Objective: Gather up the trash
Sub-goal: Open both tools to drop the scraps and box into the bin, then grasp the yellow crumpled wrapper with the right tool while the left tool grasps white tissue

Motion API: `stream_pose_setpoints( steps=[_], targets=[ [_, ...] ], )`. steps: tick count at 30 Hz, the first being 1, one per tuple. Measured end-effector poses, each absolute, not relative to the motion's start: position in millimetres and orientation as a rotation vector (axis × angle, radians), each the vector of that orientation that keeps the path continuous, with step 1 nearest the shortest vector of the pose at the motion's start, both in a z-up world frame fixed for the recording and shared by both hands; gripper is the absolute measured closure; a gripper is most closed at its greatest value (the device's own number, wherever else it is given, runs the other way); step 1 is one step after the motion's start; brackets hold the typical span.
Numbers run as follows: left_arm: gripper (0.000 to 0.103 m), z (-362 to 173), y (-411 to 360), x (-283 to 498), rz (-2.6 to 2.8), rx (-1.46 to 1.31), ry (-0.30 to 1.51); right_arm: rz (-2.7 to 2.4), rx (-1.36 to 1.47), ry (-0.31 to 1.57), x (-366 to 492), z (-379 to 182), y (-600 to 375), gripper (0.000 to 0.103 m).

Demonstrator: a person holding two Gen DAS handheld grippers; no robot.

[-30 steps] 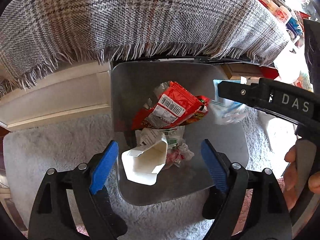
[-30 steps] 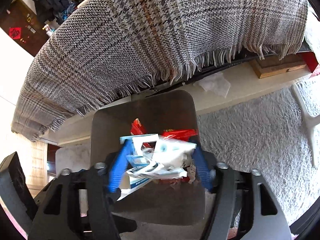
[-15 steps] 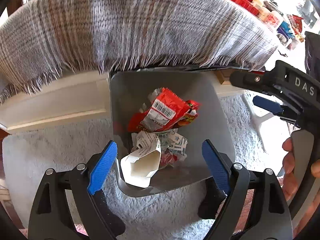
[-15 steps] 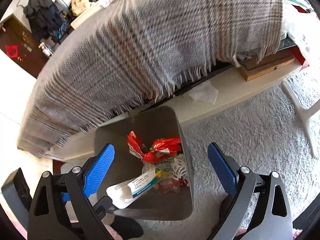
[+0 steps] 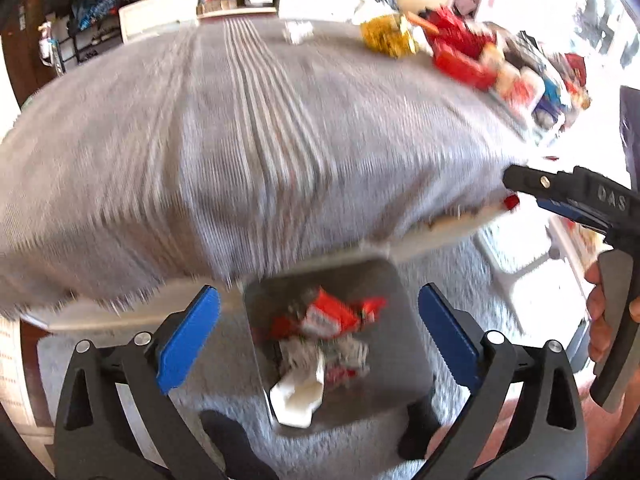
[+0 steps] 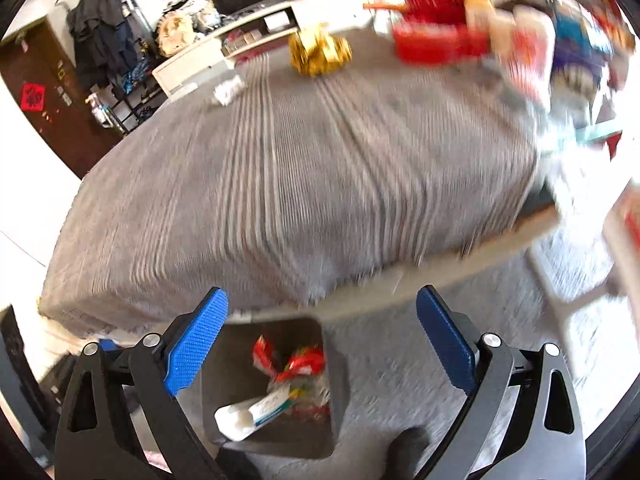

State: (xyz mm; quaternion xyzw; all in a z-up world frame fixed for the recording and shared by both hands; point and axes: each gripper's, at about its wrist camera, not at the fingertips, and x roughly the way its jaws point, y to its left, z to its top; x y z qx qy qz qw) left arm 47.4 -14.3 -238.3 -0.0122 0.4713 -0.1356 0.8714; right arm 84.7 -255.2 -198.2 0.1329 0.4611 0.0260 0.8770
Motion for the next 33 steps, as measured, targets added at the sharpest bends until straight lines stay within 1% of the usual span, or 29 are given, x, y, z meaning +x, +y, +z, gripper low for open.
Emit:
stream_pose_setpoints(
  steps=[5, 9, 10, 14, 20, 26, 29, 33],
  targets=[
    [0.008, -207, -19, 87, -0.278, -0.016, 0.931, 0.047, 0.218, 0.902, 118, -166, -260, 0.007],
    [0.008, -186, -19, 123, -0.257, 0.009, 0.894, 0.052, 0.232, 0.901, 150, -156, -265, 0.006],
    [0.008, -181, -19, 136, -0.253, 0.004, 0.89, 0.051, 0.231, 0.905, 161, -154, -266, 0.003],
    [0.008, -173, -18, 173, -0.252, -0.004, 0.89, 0.04, 0.193, 0.895, 191, -146, -266, 0.003],
    [0.008, -170, -22, 233, -0.217, 0.042, 0.893, 0.021, 0.155, 0.887, 246, -142, -267, 0.003],
    [0.008, -179, -34, 302, -0.196, 0.062, 0.905, -0.001, 0.142, 0.872, 304, -142, -271, 0.003],
    [0.008, -185, -38, 330, -0.207, 0.057, 0.927, 0.009, 0.178, 0.875, 330, -147, -275, 0.003],
    [0.008, -192, -44, 357, -0.194, 0.088, 0.931, 0.004, 0.155, 0.888, 357, -156, -273, 0.003]
  ],
)
